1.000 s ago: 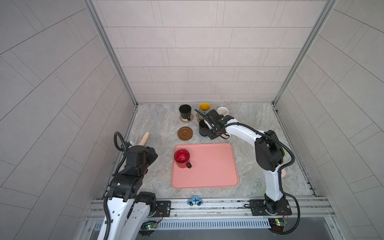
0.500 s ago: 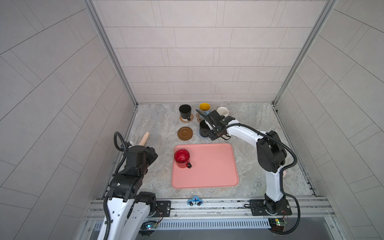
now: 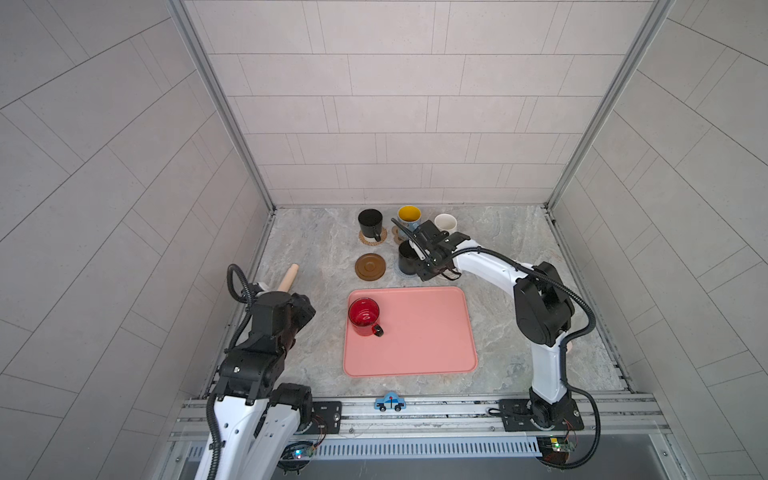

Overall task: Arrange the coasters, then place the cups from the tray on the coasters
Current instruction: 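Open the right gripper and raise it off the black mug, then move the left gripper over the red mug while the right arm withdraws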

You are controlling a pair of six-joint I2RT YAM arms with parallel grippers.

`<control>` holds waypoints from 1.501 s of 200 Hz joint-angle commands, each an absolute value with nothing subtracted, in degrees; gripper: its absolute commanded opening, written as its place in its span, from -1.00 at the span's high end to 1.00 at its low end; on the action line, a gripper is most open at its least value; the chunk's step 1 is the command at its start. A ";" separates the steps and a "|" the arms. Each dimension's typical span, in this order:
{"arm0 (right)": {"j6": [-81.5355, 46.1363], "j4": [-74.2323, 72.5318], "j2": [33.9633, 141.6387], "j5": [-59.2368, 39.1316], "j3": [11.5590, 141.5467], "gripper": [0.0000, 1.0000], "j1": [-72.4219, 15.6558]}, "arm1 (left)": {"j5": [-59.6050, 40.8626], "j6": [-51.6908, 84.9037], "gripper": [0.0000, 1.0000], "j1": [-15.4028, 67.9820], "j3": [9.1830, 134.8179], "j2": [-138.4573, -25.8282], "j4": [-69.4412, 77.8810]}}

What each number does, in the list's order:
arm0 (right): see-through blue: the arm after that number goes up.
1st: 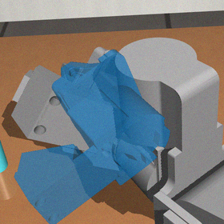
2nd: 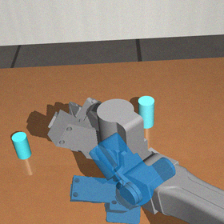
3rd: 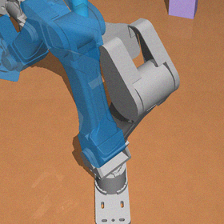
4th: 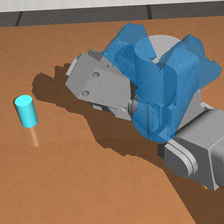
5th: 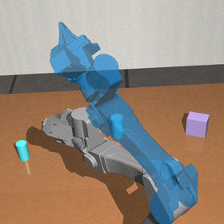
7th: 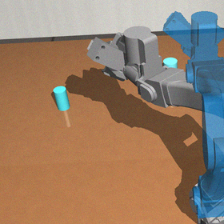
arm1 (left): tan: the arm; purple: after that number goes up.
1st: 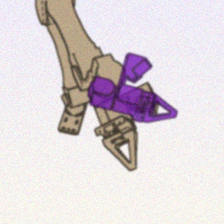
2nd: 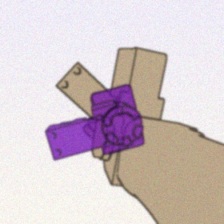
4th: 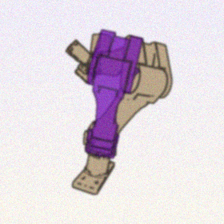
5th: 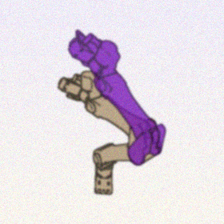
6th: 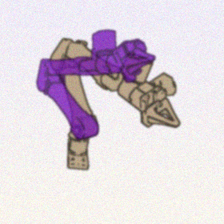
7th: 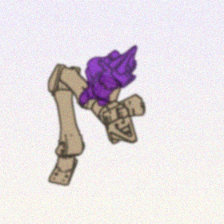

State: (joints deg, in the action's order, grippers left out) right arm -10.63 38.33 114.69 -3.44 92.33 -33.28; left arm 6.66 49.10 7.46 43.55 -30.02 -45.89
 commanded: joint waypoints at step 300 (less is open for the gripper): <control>-11.63 41.96 88.41 1.11 83.27 0.35 -37.46 | 4.92 47.28 -0.16 7.03 48.42 -33.05 -51.88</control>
State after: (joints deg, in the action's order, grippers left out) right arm -10.55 40.93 92.09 -0.43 85.65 -36.71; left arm 6.20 48.31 7.46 45.12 -31.44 -47.94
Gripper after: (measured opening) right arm 0.326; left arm 0.582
